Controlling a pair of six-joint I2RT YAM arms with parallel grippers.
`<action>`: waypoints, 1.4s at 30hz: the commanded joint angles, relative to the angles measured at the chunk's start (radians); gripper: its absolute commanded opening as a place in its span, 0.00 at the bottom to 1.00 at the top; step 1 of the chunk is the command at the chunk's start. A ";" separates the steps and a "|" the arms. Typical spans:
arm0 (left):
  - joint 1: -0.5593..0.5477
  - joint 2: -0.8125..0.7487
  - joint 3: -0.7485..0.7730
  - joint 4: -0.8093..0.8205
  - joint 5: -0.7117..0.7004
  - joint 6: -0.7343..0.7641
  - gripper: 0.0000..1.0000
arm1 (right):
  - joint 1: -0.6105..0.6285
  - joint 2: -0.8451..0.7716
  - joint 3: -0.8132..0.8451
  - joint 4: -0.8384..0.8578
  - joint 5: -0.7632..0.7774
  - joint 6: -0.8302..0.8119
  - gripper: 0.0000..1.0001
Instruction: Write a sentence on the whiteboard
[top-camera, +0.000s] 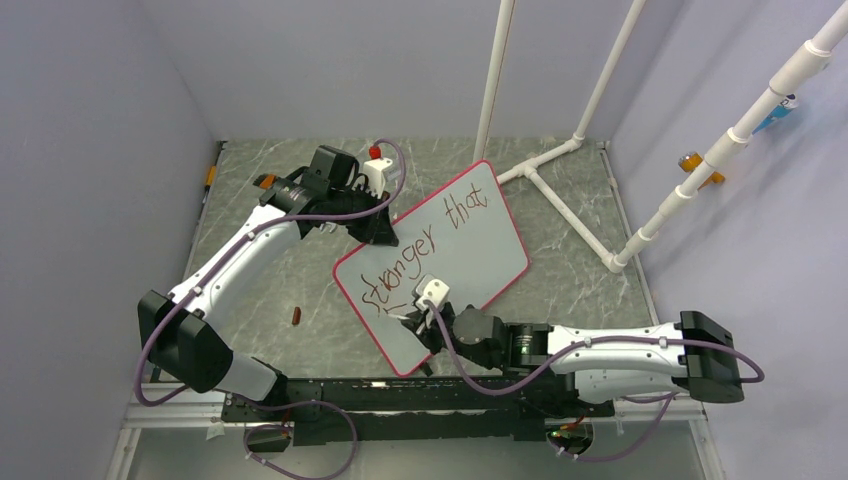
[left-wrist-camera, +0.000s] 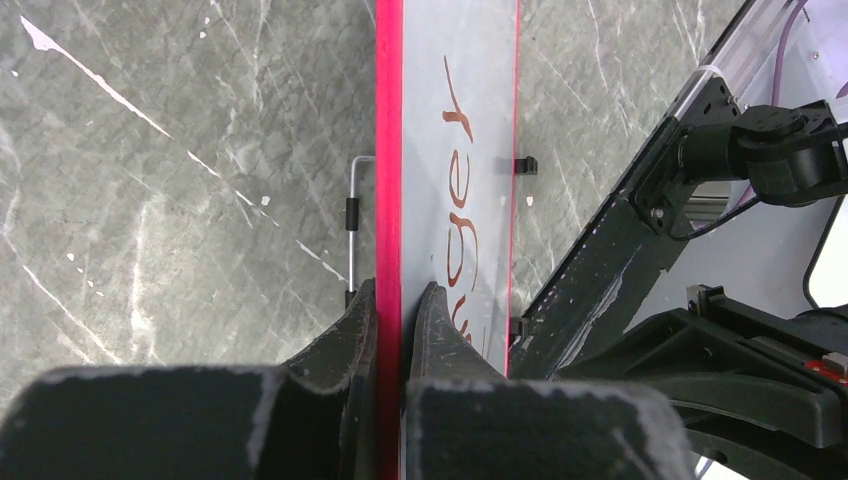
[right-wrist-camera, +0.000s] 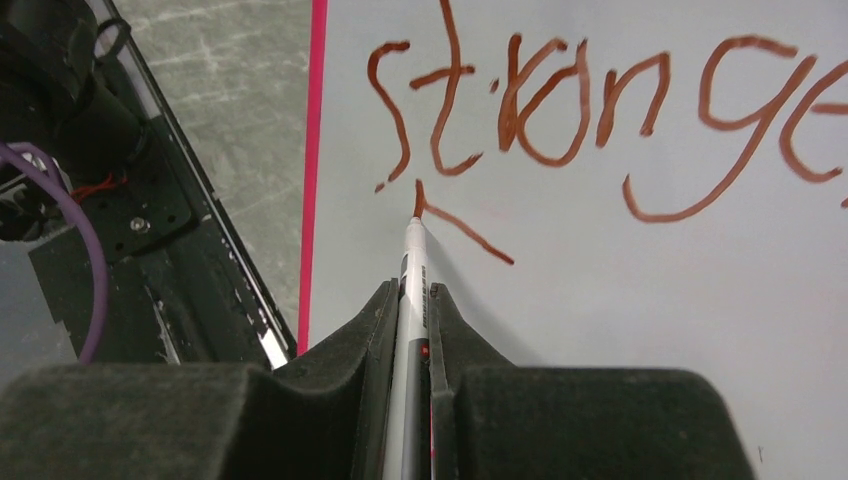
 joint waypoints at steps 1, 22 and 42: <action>0.014 0.007 0.013 0.021 -0.384 0.151 0.00 | 0.028 0.036 0.011 -0.149 0.120 0.025 0.00; 0.015 0.006 0.012 0.021 -0.384 0.151 0.00 | 0.235 0.239 0.127 -0.341 0.298 0.134 0.00; 0.014 0.008 0.014 0.020 -0.383 0.152 0.00 | 0.237 0.251 0.267 -0.326 0.389 0.037 0.00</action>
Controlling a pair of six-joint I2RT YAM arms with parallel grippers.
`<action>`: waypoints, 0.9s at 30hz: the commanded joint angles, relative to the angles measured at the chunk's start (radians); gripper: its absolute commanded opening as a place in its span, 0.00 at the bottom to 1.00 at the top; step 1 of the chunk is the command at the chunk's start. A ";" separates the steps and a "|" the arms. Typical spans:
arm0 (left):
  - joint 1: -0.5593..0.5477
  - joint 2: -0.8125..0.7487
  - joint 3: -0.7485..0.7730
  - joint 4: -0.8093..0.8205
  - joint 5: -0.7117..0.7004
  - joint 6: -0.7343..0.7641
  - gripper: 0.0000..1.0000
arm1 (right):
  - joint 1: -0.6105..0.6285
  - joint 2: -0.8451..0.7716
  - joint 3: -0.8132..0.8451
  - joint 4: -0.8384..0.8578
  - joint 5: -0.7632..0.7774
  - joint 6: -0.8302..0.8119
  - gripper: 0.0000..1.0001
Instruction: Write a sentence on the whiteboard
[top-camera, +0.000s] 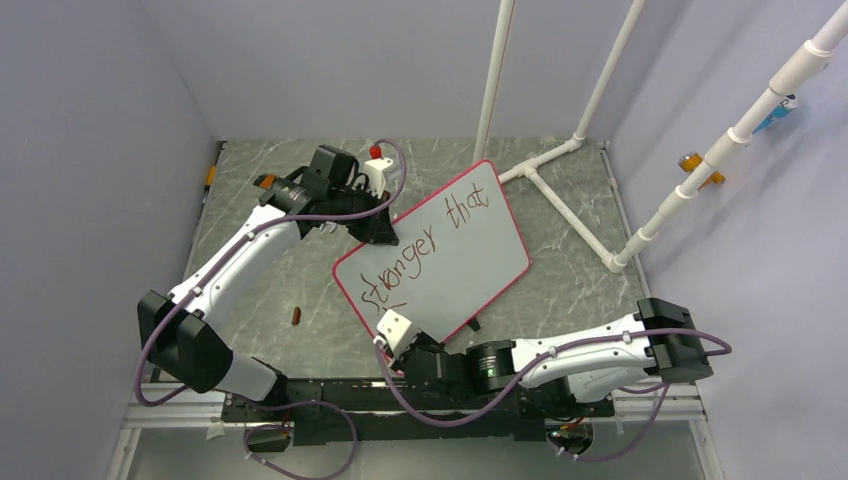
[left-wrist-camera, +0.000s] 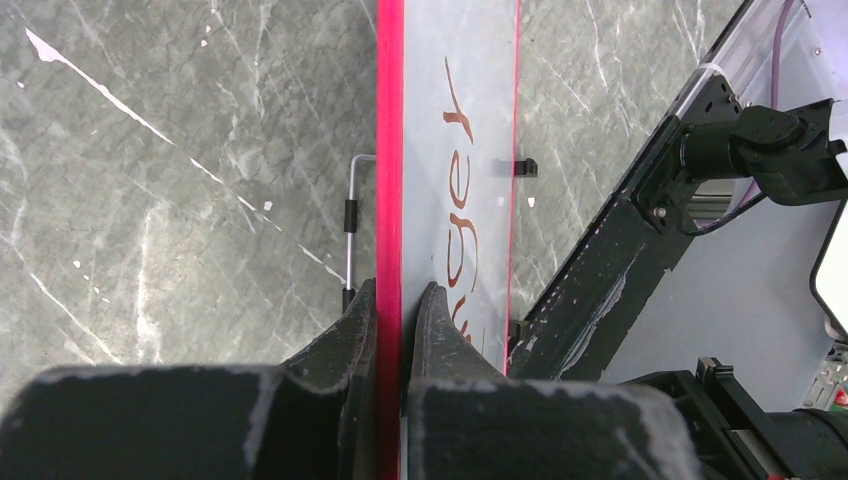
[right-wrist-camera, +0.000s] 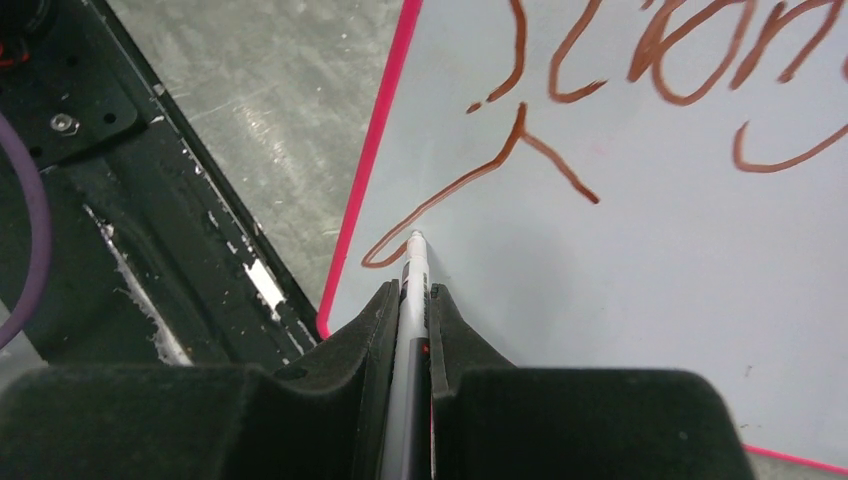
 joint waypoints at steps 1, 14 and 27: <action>0.015 0.007 0.013 0.014 -0.386 0.138 0.00 | -0.020 0.016 0.049 0.014 0.092 -0.043 0.00; 0.015 0.008 0.013 0.013 -0.384 0.139 0.00 | -0.027 0.043 0.077 -0.078 0.226 0.000 0.00; 0.015 0.011 0.013 0.014 -0.392 0.138 0.00 | -0.027 0.008 0.034 -0.135 0.074 0.050 0.00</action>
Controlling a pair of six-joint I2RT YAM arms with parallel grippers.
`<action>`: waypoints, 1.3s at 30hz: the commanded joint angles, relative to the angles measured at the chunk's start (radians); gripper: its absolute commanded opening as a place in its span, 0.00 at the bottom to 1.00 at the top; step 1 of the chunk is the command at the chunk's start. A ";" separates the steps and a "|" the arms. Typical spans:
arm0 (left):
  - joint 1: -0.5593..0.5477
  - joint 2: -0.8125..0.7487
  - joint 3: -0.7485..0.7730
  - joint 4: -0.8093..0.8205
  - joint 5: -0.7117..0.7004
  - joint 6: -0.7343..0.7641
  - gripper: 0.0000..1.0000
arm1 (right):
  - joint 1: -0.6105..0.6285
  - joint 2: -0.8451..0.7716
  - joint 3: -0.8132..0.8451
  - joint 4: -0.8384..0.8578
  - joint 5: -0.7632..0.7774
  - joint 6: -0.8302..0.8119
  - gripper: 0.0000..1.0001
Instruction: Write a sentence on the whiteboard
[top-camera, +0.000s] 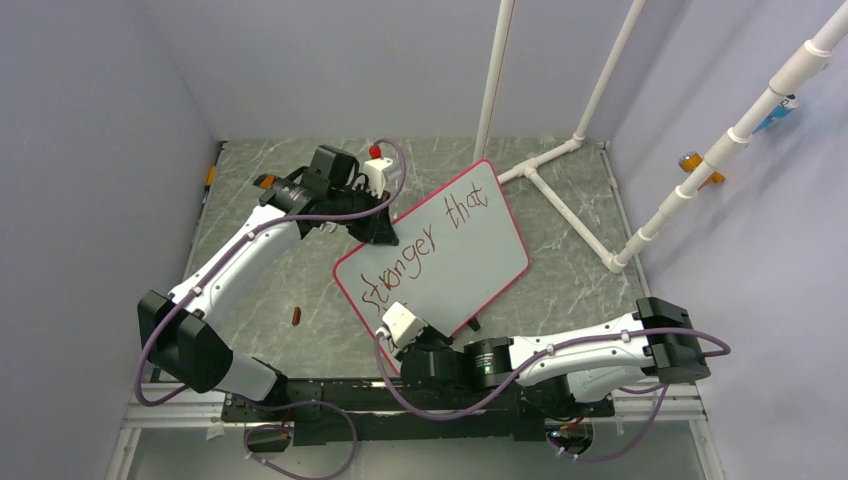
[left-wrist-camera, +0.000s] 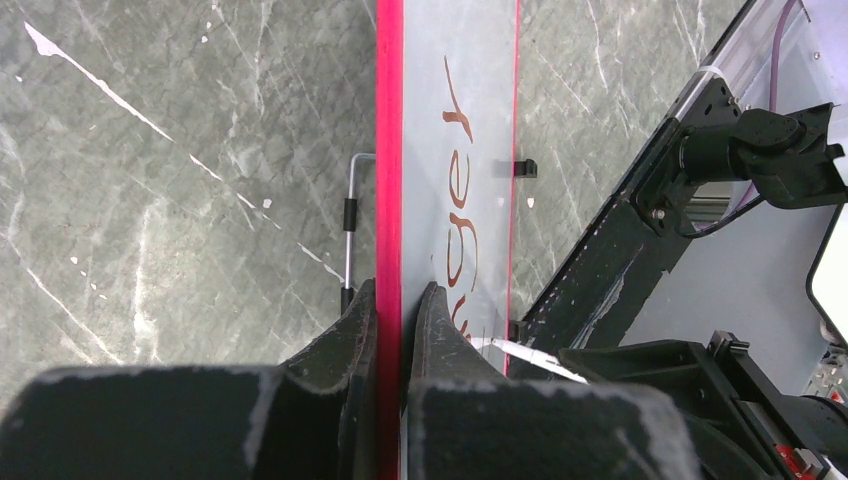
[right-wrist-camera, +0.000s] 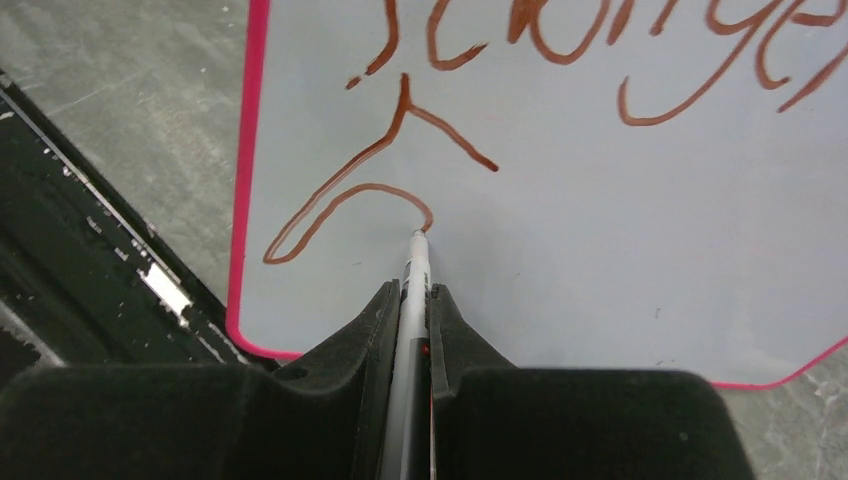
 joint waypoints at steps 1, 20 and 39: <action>0.015 0.011 0.012 0.016 -0.388 0.149 0.00 | -0.011 -0.010 -0.007 0.002 -0.111 0.010 0.00; 0.014 0.007 0.013 0.015 -0.389 0.150 0.00 | -0.011 0.030 0.080 0.094 -0.263 -0.075 0.00; 0.015 0.007 0.013 0.016 -0.384 0.149 0.00 | -0.069 -0.200 -0.050 0.073 -0.014 0.093 0.00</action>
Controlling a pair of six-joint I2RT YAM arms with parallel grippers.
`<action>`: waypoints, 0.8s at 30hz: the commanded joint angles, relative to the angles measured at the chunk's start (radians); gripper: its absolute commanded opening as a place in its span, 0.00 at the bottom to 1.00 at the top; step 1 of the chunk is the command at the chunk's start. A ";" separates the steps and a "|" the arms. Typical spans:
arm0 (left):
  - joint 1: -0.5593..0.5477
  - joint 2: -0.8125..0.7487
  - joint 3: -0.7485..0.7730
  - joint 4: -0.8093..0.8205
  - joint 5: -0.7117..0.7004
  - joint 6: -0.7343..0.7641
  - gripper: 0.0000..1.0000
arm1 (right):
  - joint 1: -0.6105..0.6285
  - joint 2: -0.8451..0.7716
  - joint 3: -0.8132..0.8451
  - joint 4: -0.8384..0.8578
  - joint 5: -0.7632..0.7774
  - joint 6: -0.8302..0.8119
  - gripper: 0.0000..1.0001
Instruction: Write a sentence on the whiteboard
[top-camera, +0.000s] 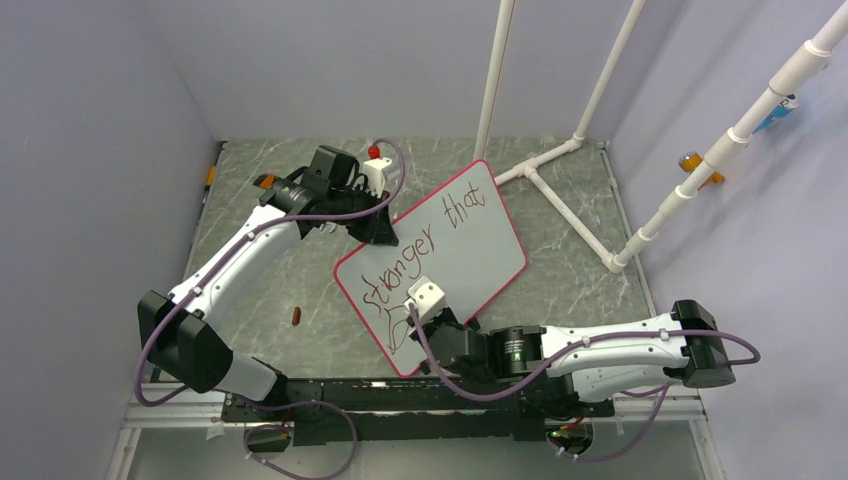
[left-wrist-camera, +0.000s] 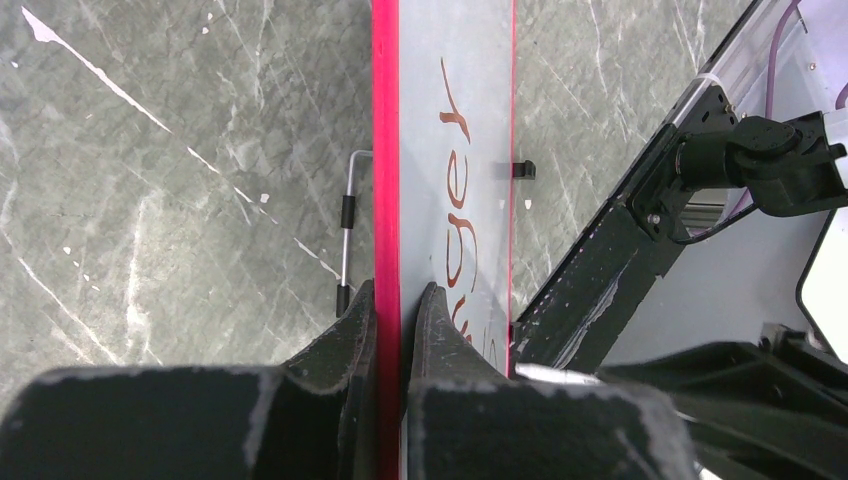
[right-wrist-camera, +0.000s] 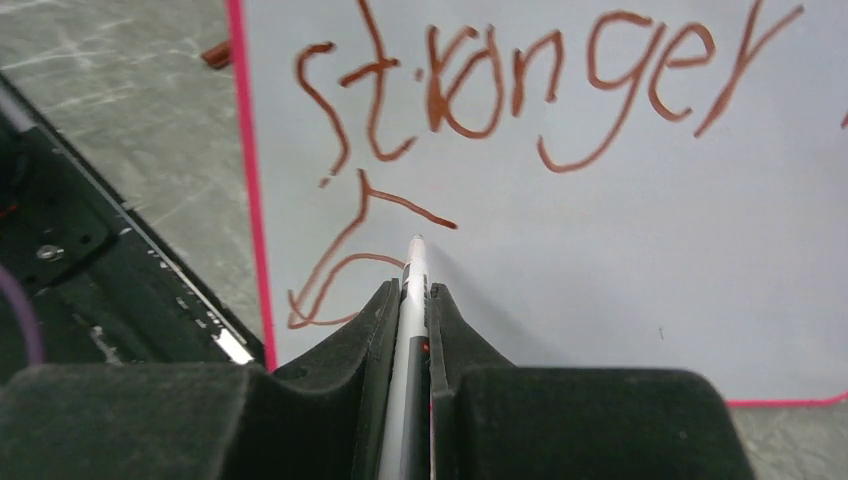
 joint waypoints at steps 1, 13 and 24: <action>0.016 0.007 0.013 0.020 -0.375 0.176 0.00 | -0.021 -0.024 -0.027 -0.030 0.062 0.082 0.00; 0.016 0.009 0.013 0.019 -0.373 0.176 0.00 | -0.028 -0.038 -0.086 -0.039 0.036 0.153 0.00; 0.016 0.013 0.013 0.018 -0.373 0.176 0.00 | -0.050 -0.016 -0.123 0.019 0.012 0.145 0.00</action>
